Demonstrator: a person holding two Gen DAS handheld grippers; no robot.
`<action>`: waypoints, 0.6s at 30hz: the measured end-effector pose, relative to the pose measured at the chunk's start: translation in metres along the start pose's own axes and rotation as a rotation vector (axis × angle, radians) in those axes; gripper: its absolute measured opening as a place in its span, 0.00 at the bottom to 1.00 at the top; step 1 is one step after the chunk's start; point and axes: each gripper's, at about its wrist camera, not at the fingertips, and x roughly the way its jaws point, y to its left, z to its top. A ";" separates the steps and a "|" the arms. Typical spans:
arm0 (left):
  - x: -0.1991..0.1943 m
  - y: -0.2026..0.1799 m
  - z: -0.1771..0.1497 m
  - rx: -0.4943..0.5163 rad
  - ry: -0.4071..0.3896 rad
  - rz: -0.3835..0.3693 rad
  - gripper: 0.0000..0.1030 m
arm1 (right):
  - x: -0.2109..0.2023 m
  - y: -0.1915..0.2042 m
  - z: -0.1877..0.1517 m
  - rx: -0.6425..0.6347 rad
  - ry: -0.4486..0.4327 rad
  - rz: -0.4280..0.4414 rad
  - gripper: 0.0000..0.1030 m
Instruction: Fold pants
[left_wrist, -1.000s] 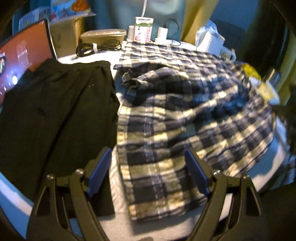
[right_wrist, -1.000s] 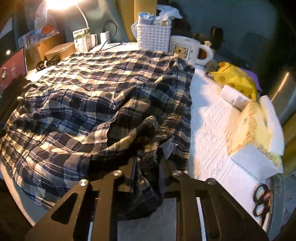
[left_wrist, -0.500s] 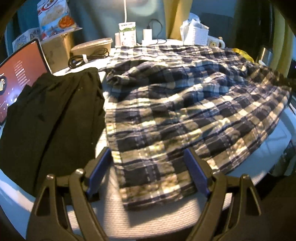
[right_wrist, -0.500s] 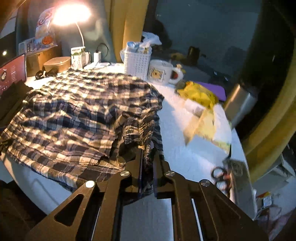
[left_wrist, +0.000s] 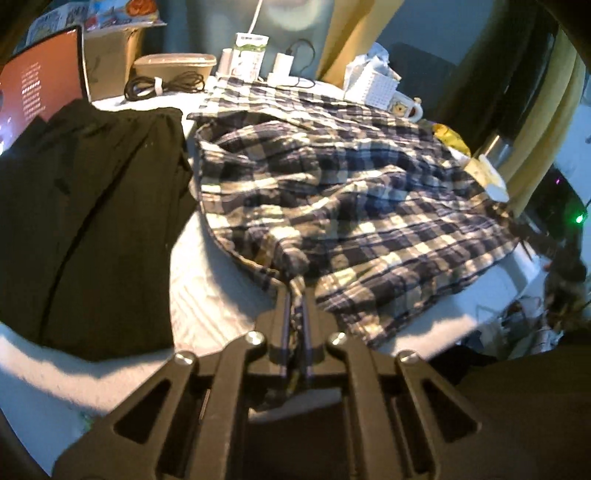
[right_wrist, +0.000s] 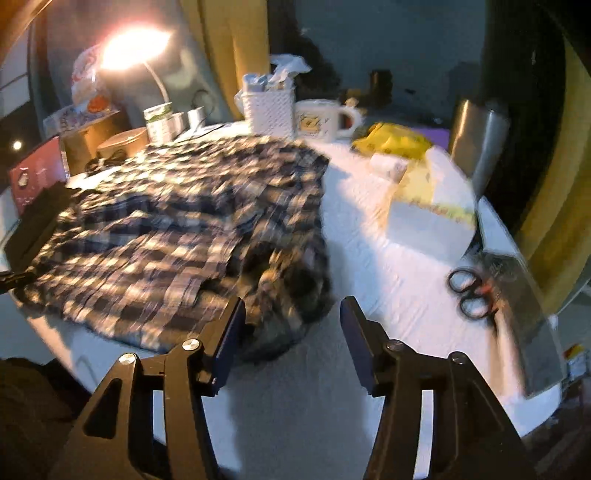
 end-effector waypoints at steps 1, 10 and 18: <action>-0.001 -0.001 -0.001 -0.001 0.002 0.000 0.05 | 0.004 0.002 -0.003 -0.007 0.007 -0.002 0.55; -0.009 -0.001 -0.003 -0.003 0.032 -0.012 0.05 | 0.036 0.015 -0.002 0.046 0.042 0.035 0.09; -0.014 0.039 -0.005 -0.100 0.065 0.080 0.07 | 0.019 0.011 -0.004 -0.062 0.106 -0.112 0.08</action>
